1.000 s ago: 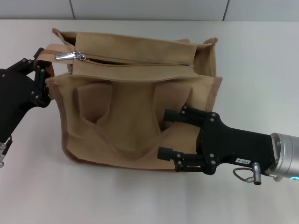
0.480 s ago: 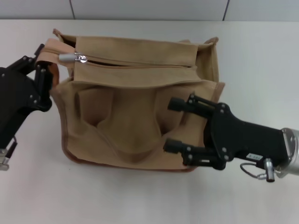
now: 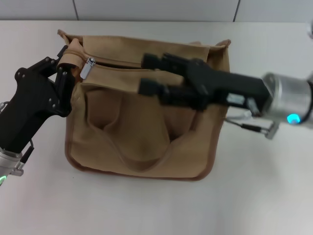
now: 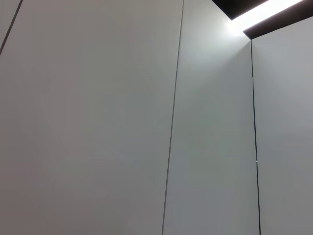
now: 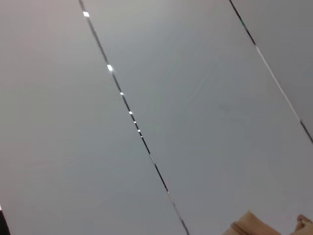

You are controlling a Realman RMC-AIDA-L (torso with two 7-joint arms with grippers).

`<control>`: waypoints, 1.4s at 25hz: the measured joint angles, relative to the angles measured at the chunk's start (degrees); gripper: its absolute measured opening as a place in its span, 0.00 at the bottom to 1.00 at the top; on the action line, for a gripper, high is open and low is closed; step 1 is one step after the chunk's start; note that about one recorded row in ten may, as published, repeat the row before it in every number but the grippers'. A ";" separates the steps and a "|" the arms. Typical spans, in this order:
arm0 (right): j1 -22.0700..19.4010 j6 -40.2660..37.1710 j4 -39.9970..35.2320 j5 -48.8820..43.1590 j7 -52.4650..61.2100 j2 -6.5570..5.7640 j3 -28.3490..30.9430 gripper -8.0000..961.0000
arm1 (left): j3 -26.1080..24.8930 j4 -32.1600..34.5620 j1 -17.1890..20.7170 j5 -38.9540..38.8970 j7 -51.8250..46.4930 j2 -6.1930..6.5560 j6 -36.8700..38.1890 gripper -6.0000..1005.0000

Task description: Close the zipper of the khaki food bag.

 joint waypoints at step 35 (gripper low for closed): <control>5.17 9.23 -6.01 1.45 21.42 0.04 -10.47 0.71 | 0.09 0.00 -1.57 -0.01 -0.03 0.13 0.82 0.03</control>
